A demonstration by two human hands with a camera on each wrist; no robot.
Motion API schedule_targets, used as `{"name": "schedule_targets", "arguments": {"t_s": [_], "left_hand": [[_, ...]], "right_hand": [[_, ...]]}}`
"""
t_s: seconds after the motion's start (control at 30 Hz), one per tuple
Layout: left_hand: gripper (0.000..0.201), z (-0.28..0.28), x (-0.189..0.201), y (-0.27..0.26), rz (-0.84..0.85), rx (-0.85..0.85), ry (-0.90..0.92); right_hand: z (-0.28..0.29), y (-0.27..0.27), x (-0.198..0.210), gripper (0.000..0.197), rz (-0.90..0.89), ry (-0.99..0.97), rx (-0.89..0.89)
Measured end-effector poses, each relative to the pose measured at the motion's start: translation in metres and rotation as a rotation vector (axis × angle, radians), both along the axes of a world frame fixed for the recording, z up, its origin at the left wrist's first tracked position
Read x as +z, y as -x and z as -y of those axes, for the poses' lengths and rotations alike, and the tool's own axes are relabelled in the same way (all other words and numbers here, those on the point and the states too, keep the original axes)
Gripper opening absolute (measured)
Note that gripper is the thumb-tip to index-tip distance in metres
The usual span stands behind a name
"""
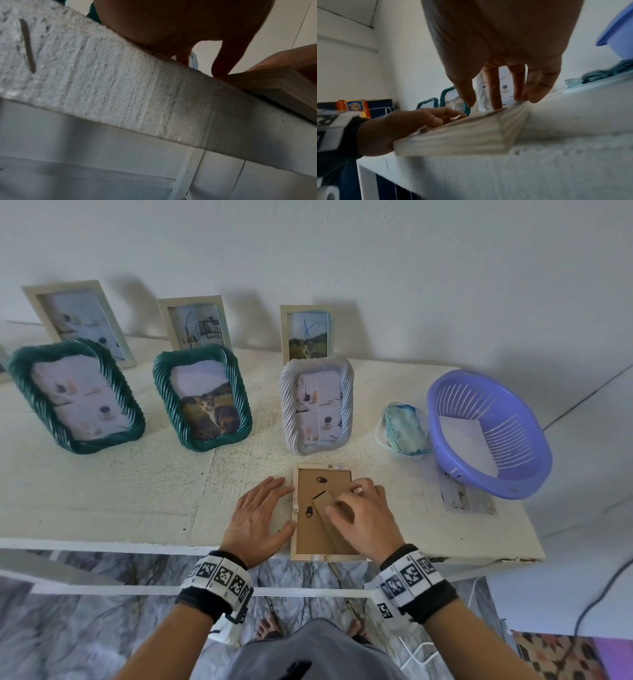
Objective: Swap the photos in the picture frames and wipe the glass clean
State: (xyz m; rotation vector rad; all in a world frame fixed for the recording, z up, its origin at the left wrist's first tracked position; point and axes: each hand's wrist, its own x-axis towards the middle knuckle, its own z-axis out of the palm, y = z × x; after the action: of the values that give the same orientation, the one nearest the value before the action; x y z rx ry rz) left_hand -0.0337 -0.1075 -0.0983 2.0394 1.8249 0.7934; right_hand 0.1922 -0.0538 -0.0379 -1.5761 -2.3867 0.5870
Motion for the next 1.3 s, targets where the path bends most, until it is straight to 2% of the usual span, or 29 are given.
{"name": "schedule_targets", "arguments": {"t_s": [0.13, 0.2, 0.3, 0.67, 0.8, 1.03, 1.3], "left_hand": [[0.06, 0.0, 0.0, -0.001, -0.005, 0.0, 0.002], [0.061, -0.001, 0.001, -0.001, -0.005, 0.004, 0.005], [0.061, -0.001, 0.0, 0.0, -0.008, 0.002, 0.005], [0.06, 0.001, 0.001, 0.001, -0.007, -0.003, 0.022], [0.06, 0.0, 0.002, 0.0, -0.011, -0.014, 0.025], [0.06, 0.001, 0.001, -0.001, -0.009, -0.005, 0.037], [0.043, 0.003, 0.005, -0.002, 0.033, -0.027, 0.011]], "right_hand": [[-0.015, -0.029, 0.003, 0.026, -0.153, 0.043, -0.028], [-0.024, -0.041, 0.007, 0.024, -0.213, 0.152, 0.006], [-0.033, -0.051, 0.008, 0.018, -0.212, 0.309, 0.088], [-0.049, -0.054, 0.002, 0.01, -0.206, 0.436, 0.234], [-0.049, -0.053, 0.0, 0.012, -0.188, 0.4, 0.252], [-0.043, -0.045, -0.006, 0.02, -0.137, 0.291, 0.184], [-0.041, -0.043, -0.004, 0.021, -0.128, 0.277, 0.17]]}}
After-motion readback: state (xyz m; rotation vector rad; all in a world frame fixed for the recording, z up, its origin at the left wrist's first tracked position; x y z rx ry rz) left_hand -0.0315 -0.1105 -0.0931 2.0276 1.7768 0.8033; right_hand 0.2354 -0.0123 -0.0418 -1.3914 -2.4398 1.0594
